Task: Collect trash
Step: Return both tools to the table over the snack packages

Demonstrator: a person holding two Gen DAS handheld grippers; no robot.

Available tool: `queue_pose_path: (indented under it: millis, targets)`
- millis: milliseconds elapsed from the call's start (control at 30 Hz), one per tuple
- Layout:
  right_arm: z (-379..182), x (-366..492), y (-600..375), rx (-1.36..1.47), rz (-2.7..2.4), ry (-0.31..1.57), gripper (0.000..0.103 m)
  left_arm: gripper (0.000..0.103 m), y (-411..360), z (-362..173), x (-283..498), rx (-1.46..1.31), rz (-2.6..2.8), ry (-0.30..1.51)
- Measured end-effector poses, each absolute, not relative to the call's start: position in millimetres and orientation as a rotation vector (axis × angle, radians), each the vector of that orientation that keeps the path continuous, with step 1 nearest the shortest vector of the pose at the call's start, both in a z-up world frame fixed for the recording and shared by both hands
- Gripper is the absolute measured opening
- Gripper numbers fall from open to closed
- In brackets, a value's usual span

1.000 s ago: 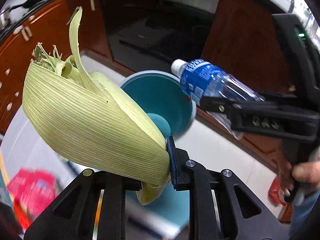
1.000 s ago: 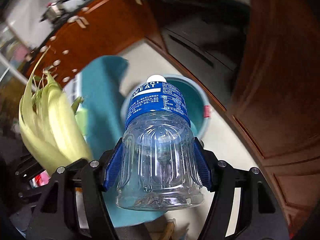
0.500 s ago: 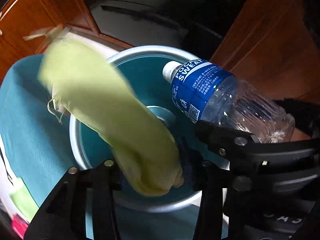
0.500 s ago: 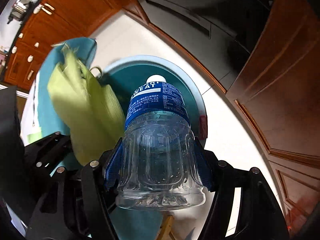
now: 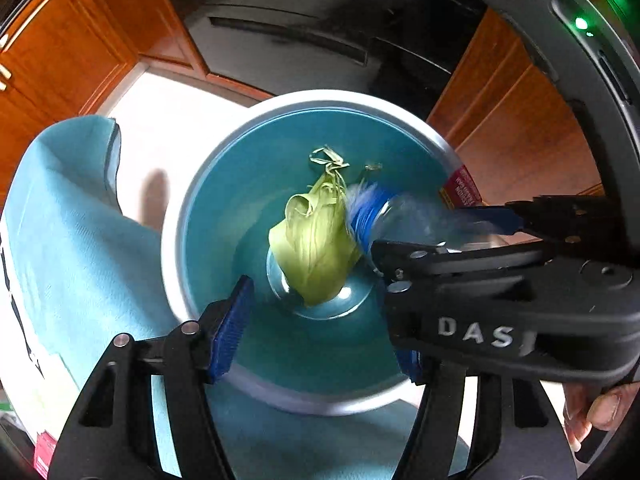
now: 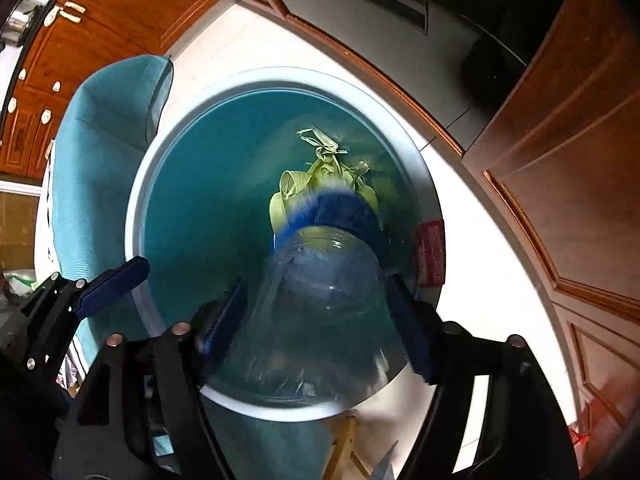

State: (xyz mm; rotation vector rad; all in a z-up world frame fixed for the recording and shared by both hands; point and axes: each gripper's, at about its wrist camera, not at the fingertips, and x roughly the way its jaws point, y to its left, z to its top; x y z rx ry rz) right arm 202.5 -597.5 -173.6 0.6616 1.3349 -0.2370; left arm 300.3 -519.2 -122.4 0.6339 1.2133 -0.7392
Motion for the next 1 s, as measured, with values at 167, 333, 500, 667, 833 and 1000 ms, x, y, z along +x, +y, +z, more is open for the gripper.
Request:
queue_pose_path:
  millis: [167, 333, 500, 667, 833, 1000]
  targets:
    - [-150, 192, -589, 0.627, -0.249, 1.299, 0.083, 0.065, -504, -109, 303, 0.588, -0.736, 1.202]
    - [-114, 167, -575, 0.592, -0.266, 1.265, 0.087, 0.069, -471, -70, 285, 0.532, -0.744, 1.146]
    - [-67, 133, -537, 0.501, -0.246, 1.194, 0.092, 0.084, -413, -29, 251, 0.478, -0.707, 1.065]
    - [-34, 103, -470, 0.398, -0.156, 1.161, 0.092, 0.095, -341, -2, 217, 0.428, -0.656, 0.994]
    - [-19, 91, -395, 0.335, -0.046, 1.148, 0.092, 0.099, -253, 10, 191, 0.378, -0.598, 0.959]
    - [-11, 95, -318, 0.262, 0.066, 1.167, 0.092, 0.099, -162, 16, 176, 0.35, -0.499, 0.936]
